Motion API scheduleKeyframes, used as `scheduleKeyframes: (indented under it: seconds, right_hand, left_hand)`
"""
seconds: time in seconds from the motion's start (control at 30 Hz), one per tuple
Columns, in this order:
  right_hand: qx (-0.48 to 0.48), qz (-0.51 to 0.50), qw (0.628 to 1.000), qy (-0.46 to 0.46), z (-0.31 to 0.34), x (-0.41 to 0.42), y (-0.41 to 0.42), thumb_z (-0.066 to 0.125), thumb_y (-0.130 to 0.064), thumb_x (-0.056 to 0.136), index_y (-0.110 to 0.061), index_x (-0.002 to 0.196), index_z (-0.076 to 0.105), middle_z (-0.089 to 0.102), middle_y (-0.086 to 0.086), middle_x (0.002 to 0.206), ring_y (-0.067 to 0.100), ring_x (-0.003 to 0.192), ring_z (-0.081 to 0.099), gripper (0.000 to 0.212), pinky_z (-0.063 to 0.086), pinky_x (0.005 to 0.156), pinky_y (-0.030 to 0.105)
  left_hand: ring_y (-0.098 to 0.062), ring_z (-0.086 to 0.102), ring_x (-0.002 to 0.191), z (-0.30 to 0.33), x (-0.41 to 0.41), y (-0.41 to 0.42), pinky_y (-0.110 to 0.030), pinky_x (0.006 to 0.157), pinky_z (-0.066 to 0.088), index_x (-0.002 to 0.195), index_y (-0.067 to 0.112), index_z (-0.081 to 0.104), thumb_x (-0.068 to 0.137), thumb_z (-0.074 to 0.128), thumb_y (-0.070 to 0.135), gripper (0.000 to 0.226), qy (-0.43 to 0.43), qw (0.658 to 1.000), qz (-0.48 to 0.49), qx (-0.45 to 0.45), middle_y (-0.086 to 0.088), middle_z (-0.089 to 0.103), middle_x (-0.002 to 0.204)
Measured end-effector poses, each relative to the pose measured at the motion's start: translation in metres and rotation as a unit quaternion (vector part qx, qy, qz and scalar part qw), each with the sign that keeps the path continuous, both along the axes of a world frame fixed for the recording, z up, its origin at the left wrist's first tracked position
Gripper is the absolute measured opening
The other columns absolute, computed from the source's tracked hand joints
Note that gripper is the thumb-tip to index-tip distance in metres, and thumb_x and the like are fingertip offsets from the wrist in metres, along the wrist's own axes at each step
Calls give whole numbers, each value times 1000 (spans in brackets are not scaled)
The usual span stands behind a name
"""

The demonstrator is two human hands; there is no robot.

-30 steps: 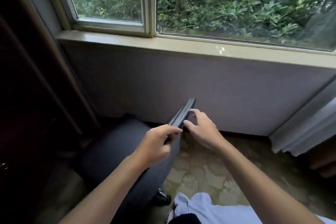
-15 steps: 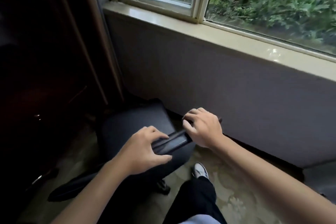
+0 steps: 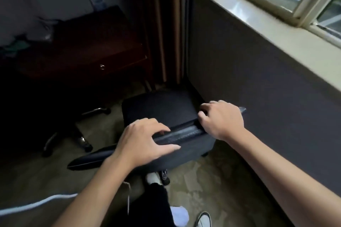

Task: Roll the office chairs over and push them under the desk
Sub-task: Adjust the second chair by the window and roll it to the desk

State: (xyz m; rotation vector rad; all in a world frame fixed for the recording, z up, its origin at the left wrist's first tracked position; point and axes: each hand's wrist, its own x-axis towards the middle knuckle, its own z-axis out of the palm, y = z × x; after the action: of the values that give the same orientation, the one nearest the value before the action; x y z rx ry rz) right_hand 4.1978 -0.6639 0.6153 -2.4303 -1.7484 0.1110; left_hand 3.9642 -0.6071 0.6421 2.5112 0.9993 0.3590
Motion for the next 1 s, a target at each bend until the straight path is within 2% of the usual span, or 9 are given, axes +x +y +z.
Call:
scheduleKeyframes:
  seconds: [0.13,0.27,0.4,0.6,0.73,0.87,1.0]
  right_hand:
    - [5,38,999,-17,2,40,9,34,-40,85,-23,74,62,71,2,88,27,84,61,35,29,68,34]
    - [14,72,997,-8,-2,72,25,34,-40,84,-22,72,60,71,3,86,27,83,61,33,28,70,33]
    - [10,108,994,4,-2,102,50,36,-41,83,-24,81,65,71,2,84,26,83,62,33,27,71,32]
    - [10,187,982,-14,-2,148,67,30,-45,81,-30,96,70,71,-3,95,21,93,62,44,32,77,33]
    - [-5,206,979,2,5,160,88,35,-43,83,-31,103,70,72,-3,103,21,98,61,42,34,83,33]
    - [3,238,971,-2,1,170,102,38,-43,83,-31,99,70,71,-6,98,19,95,59,38,36,82,33]
    - [35,269,962,20,3,177,108,34,-41,82,-28,89,70,71,-6,89,19,87,61,39,42,75,34]
  left_hand:
    - [-10,65,73,-2,36,-17,-25,74,48,82,27,76,64,77,66,43,-6,997,56,44,13,70,80]
    - [-4,61,65,-8,66,-22,-27,60,51,76,31,72,66,67,73,43,-25,993,102,45,15,64,71]
    - [-5,60,62,-9,94,-19,-32,58,52,75,32,71,66,65,73,43,-33,989,138,40,13,61,69]
    - [-6,57,61,-15,147,-29,-31,55,51,75,30,70,67,65,71,41,-22,981,188,33,12,58,69]
    - [-10,60,67,-14,162,-29,-31,59,52,76,27,71,66,70,68,41,-31,974,221,43,11,60,69]
    - [-6,54,69,-15,173,-32,-22,66,44,81,32,71,66,57,81,53,2,962,265,59,18,57,72]
    - [-3,52,83,-19,178,-42,-20,74,39,97,35,70,67,45,91,68,46,937,344,51,22,58,88]
